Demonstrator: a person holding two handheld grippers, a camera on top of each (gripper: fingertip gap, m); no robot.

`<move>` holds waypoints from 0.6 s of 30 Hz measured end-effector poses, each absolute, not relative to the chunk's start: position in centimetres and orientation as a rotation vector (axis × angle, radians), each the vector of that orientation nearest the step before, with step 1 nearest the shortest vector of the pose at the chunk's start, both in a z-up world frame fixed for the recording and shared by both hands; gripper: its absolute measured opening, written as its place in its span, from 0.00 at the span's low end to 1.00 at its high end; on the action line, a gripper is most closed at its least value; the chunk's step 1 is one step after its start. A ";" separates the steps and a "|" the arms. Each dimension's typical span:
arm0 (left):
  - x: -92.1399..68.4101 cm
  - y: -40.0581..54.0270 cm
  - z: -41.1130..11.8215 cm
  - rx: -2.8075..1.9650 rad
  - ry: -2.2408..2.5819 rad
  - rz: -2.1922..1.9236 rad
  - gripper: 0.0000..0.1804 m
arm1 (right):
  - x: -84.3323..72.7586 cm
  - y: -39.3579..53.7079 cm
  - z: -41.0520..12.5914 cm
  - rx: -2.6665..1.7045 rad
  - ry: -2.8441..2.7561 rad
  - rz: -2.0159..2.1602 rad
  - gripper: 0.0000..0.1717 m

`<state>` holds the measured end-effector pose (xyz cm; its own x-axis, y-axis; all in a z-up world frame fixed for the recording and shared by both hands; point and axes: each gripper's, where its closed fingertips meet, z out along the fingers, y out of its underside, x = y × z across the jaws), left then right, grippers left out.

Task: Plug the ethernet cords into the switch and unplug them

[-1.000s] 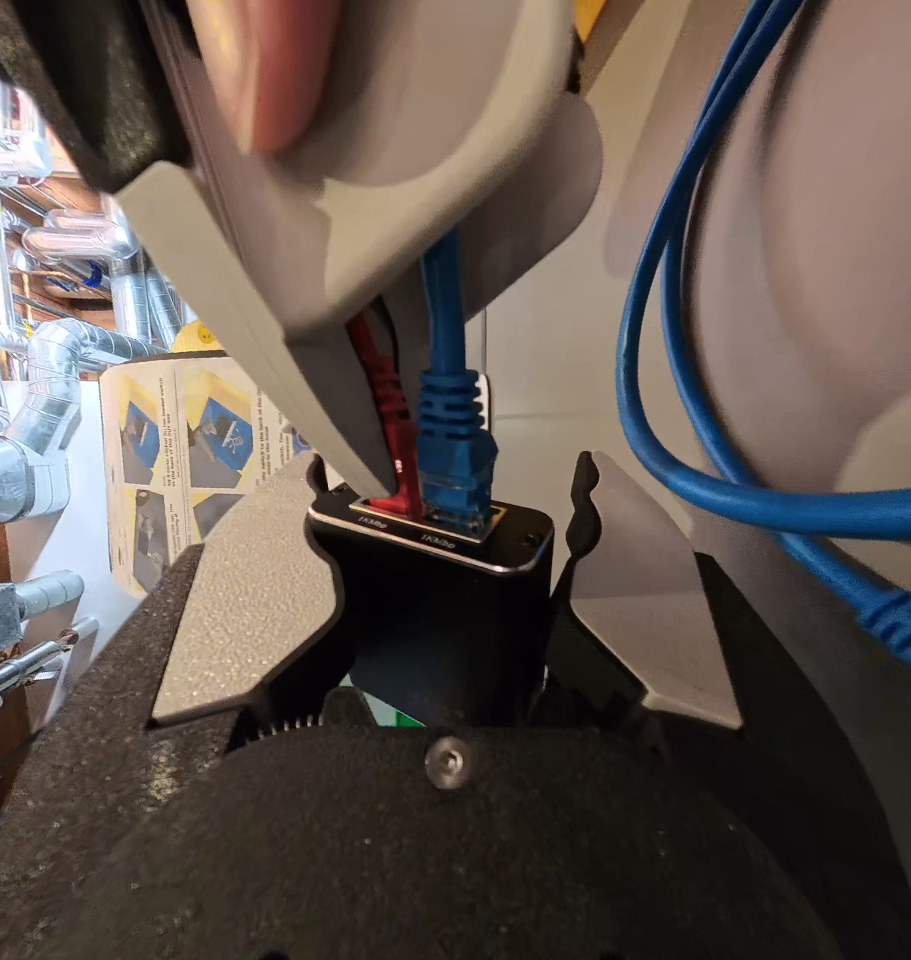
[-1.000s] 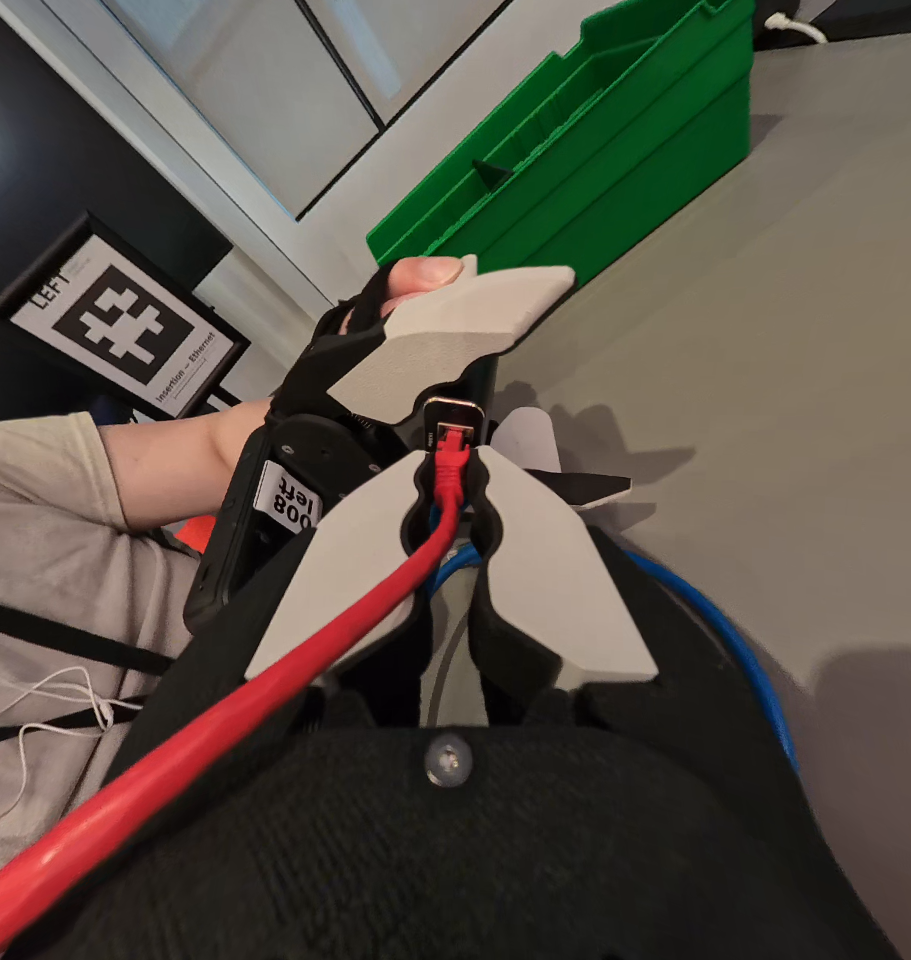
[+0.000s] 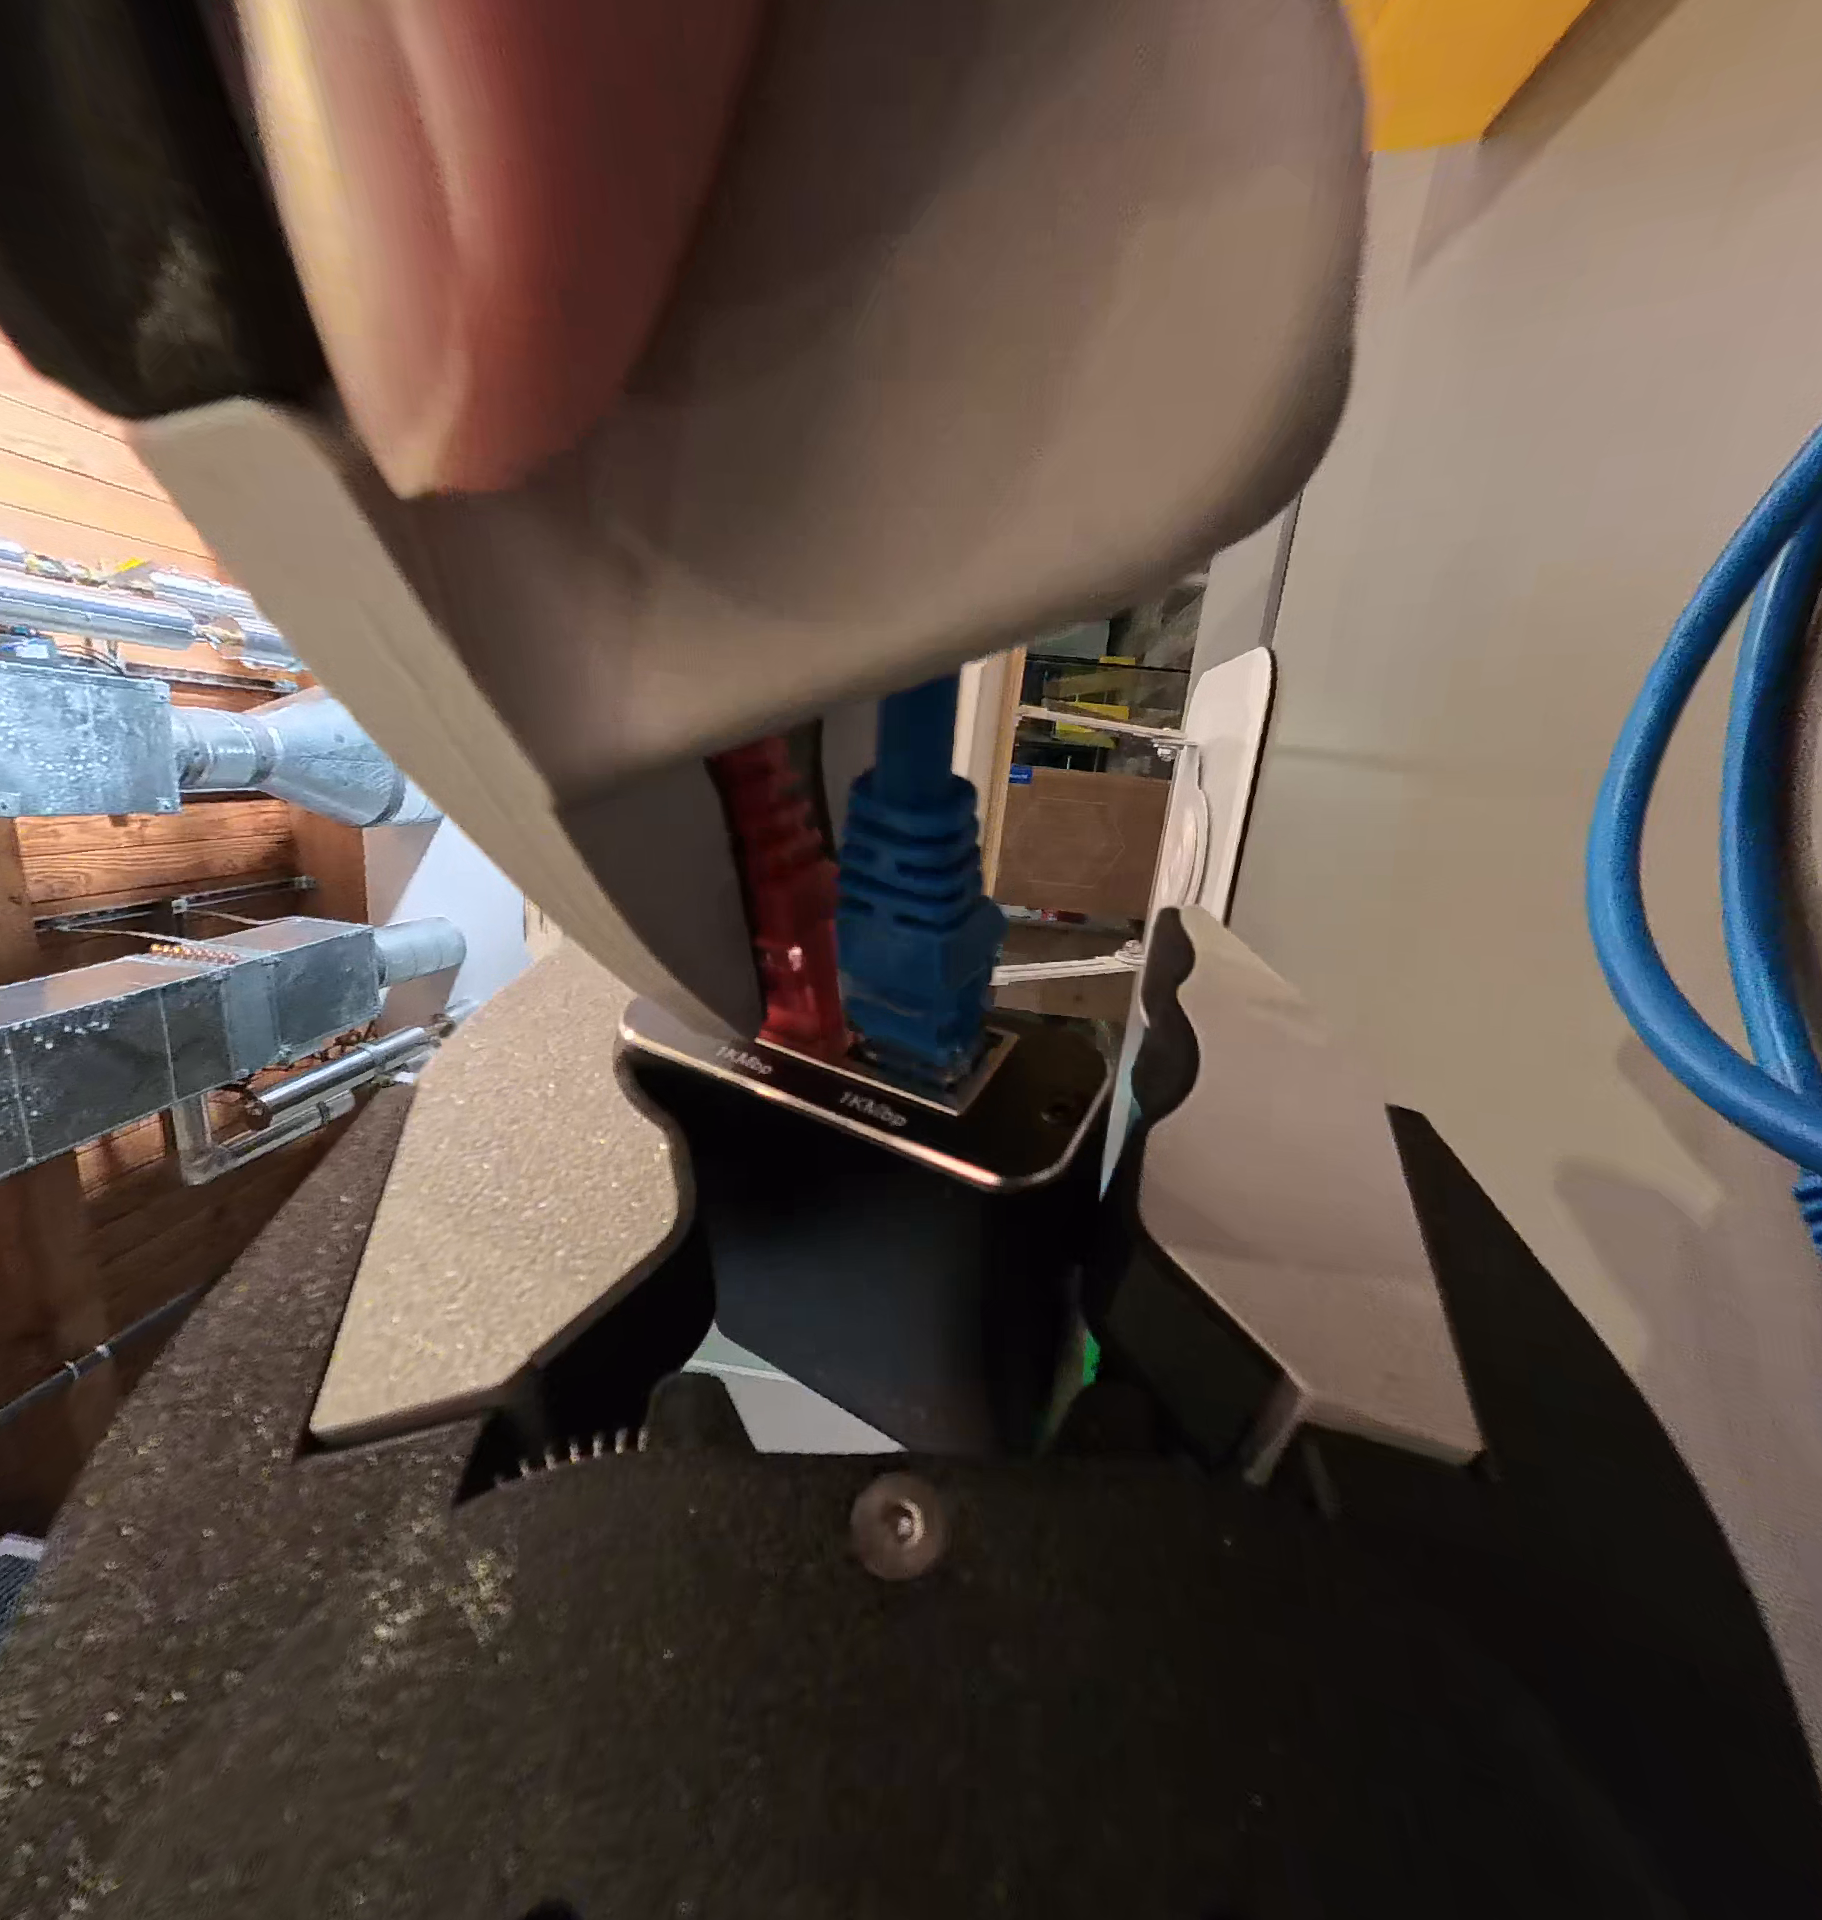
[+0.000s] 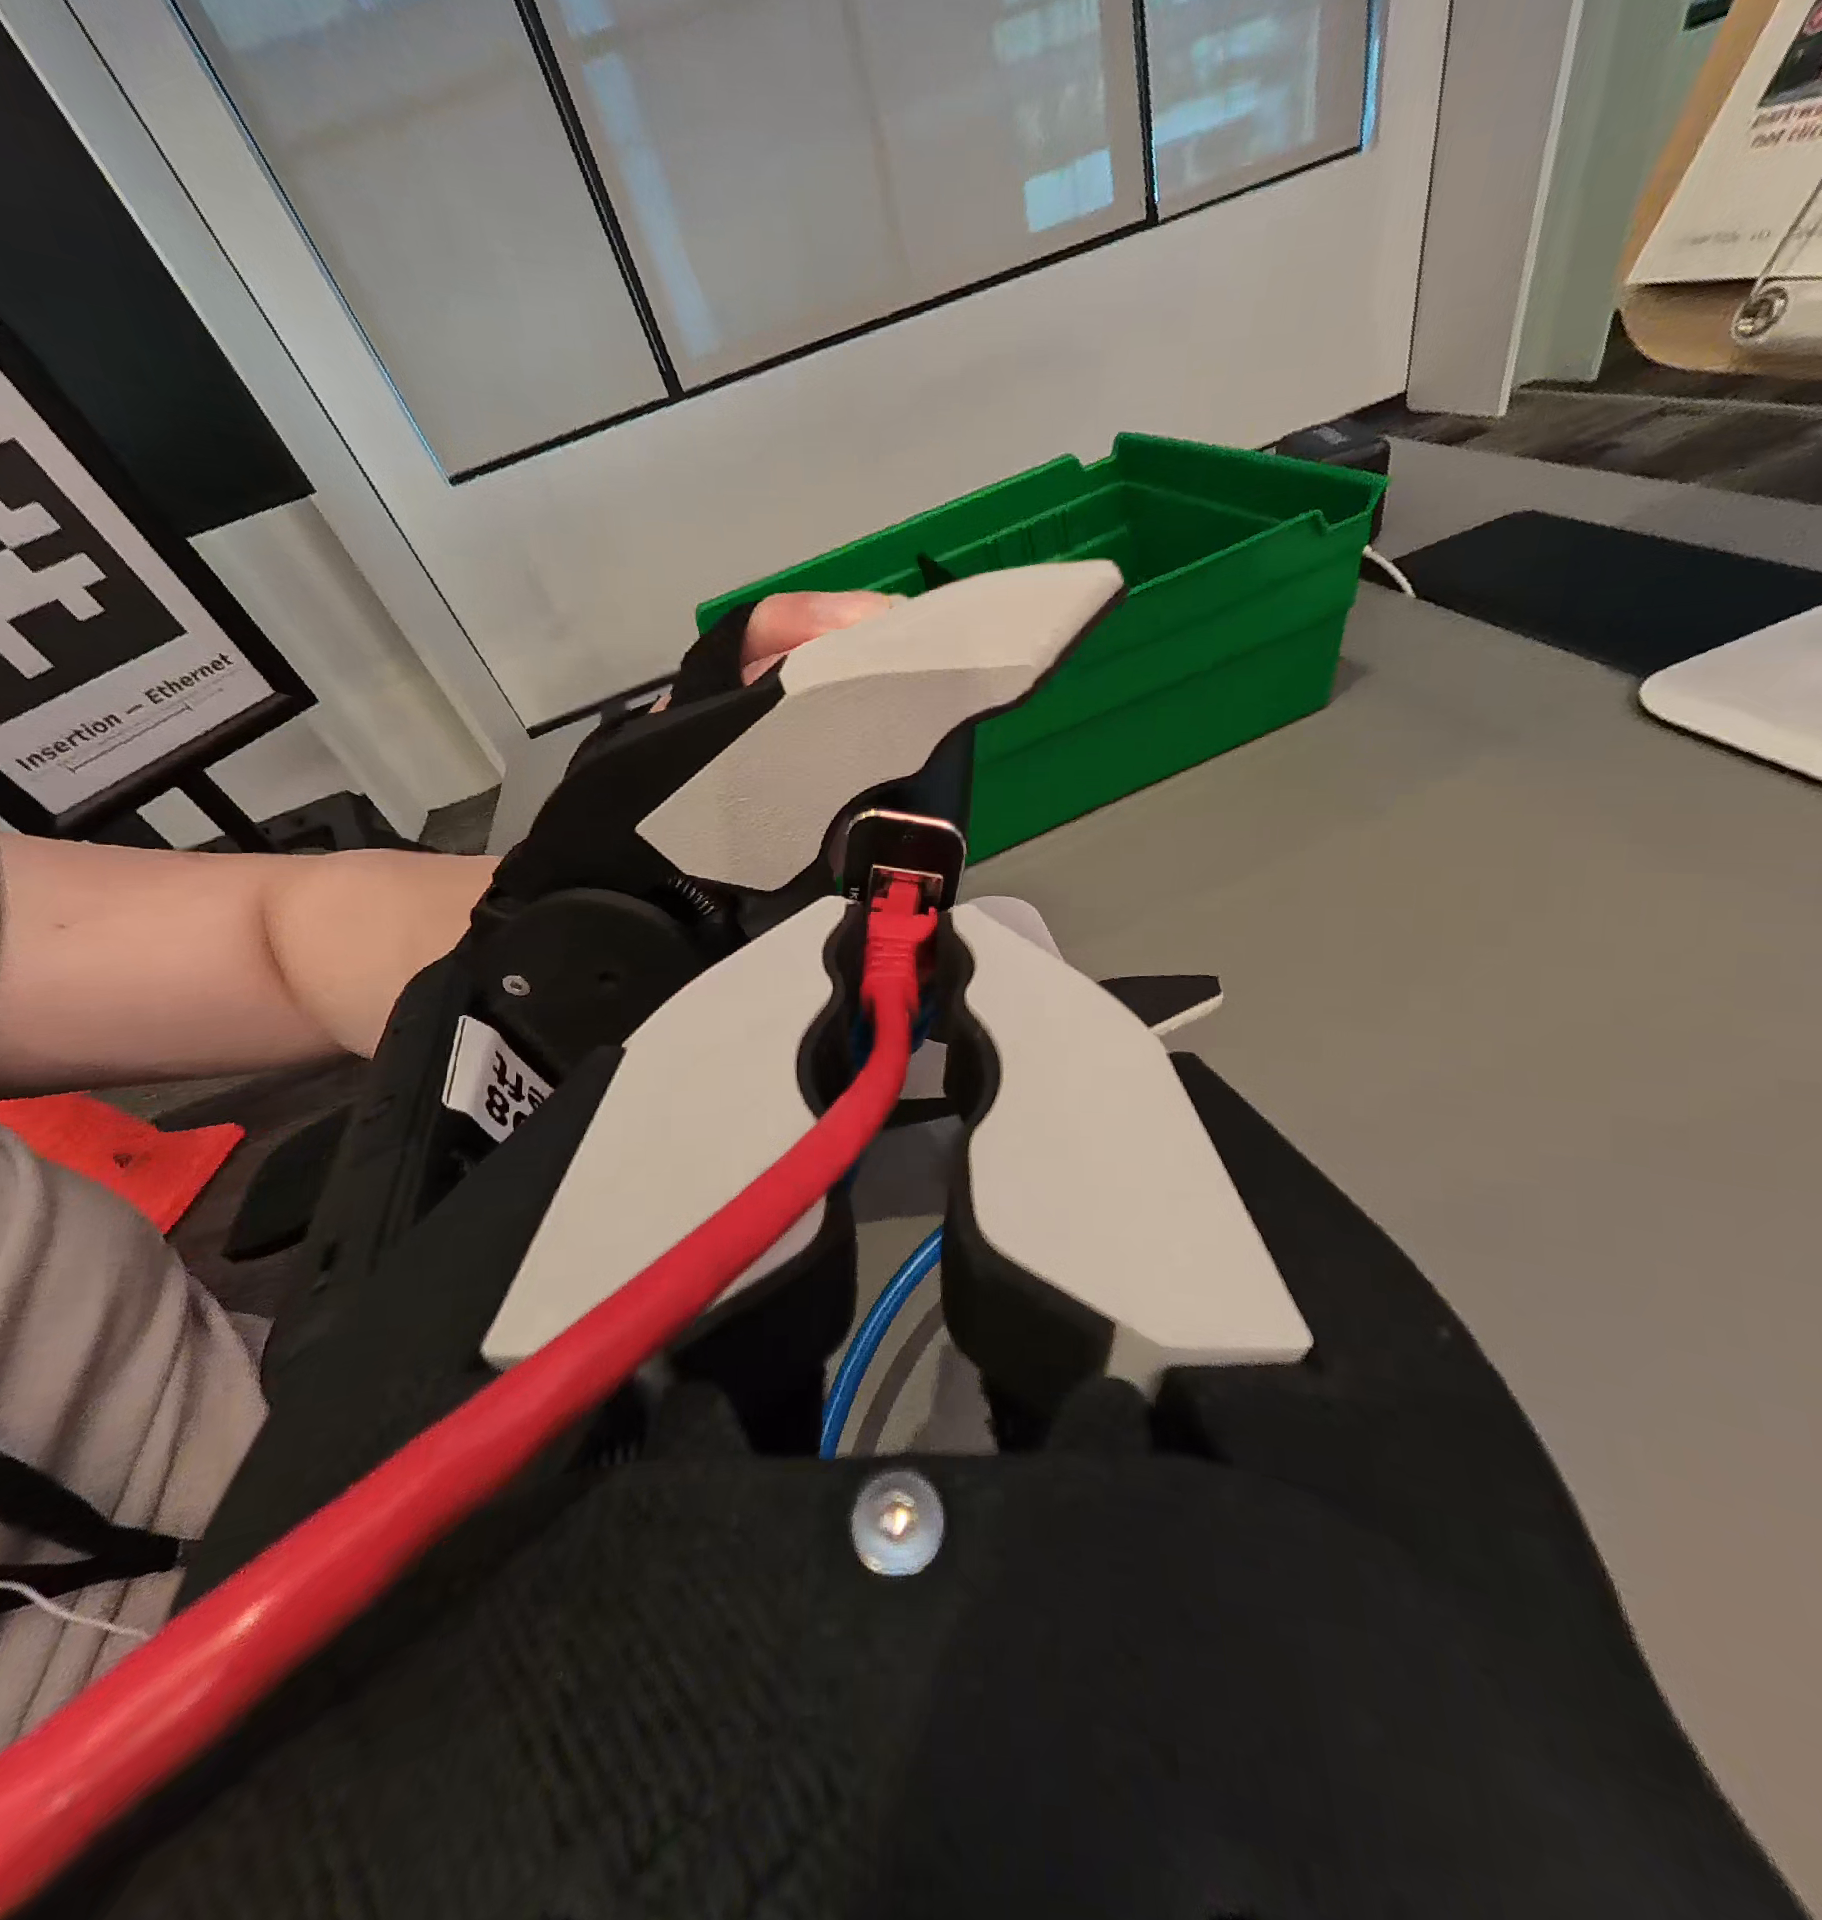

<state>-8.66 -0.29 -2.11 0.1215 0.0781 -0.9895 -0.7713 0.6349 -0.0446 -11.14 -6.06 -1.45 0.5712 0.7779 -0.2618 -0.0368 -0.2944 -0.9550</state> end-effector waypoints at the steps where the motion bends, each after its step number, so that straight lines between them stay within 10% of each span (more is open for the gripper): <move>1: -8.7 -0.4 -2.1 -0.653 1.312 0.694 0.50 | -11.2 -6.1 -1.5 -1.677 -0.617 0.936 0.08; 16: -9.5 2.5 -7.8 -0.832 1.554 0.750 0.47 | -10.9 -12.2 0.6 -1.575 -0.784 1.460 0.07; 18: -12.9 7.5 -9.0 -1.007 1.543 0.907 0.47 | -8.5 -9.2 -2.1 -1.802 -0.836 0.782 0.07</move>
<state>-12.86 7.48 -8.96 -0.1120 -0.1482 -0.9826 -0.9308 0.3620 0.0515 -8.48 -9.15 -2.12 0.5588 0.8168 -0.1432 0.1979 -0.2990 -0.9335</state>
